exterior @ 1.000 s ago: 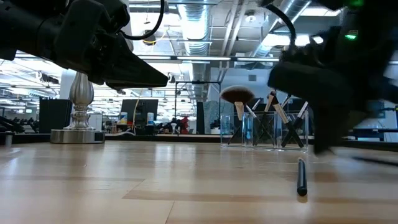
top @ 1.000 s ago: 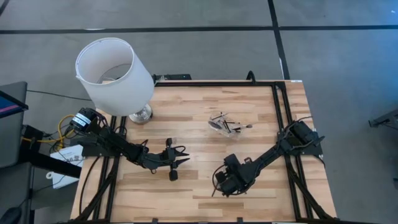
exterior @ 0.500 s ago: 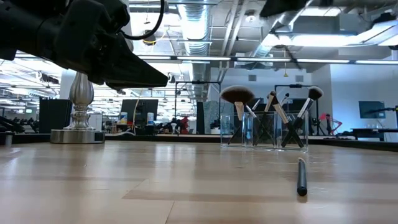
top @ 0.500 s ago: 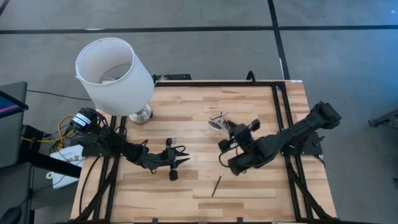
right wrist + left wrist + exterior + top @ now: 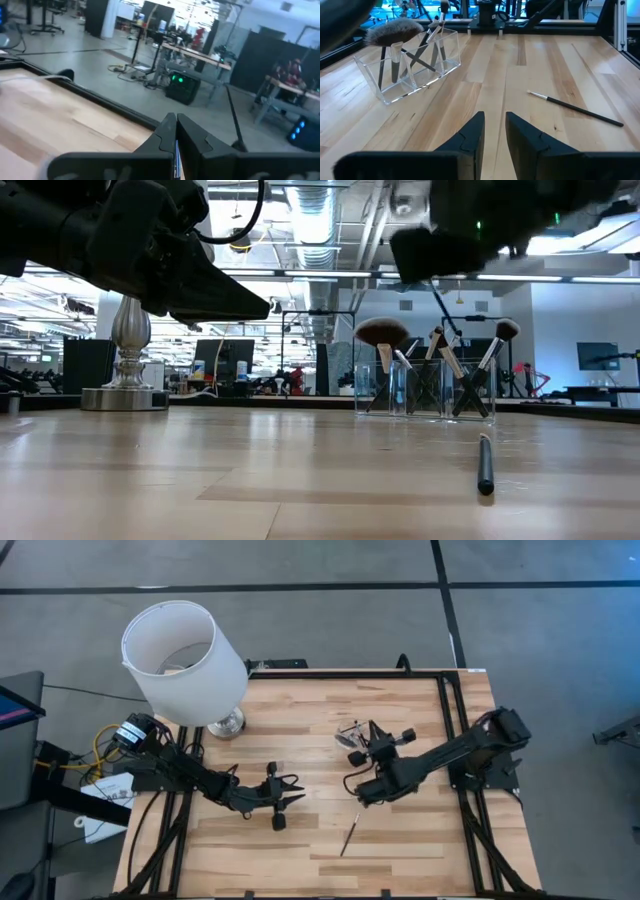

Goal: Put items in baskets/containers
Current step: Put the black eyeshadow brush into the transparent organizer

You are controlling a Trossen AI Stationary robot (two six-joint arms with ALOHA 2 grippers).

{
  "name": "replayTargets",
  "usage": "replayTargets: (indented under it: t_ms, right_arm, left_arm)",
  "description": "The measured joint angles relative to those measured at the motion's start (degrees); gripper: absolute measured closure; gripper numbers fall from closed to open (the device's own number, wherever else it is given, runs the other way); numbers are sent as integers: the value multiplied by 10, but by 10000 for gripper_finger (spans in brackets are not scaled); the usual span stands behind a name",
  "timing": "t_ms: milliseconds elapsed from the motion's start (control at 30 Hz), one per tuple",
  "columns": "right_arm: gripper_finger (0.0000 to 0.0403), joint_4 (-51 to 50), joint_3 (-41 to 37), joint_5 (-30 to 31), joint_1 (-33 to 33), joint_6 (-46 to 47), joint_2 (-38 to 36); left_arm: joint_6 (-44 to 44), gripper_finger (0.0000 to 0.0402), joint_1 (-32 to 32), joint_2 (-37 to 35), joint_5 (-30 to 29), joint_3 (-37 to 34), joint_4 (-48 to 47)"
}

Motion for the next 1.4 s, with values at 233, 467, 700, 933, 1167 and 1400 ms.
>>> replayTargets:
  t_ms: [233, 467, 700, 933, 1167, 1400]
  right_arm:
    - [403, -9, -14, -21, -5, 87, 58]
    - [385, -8, -14, -93, -23, 122, 77]
    - [334, -12, 0, -121, -22, 81, 44]
    - [310, 11, 71, -234, 24, -79, -15]
    - [315, 151, 99, -440, 101, -269, -46]
    - [316, 194, 98, -526, 170, -368, 7]
  left_arm:
    - [0, 326, 2, 0, 0, 0, 0]
    - [0, 326, 2, 0, 0, 0, 0]
    - [0, 326, 2, 0, 0, 0, 0]
    - [0, 326, 2, 0, 0, 0, 0]
    - [0, 326, 1, 0, 0, 0, 0]
    - [0, 326, 1, 0, 0, 0, 0]
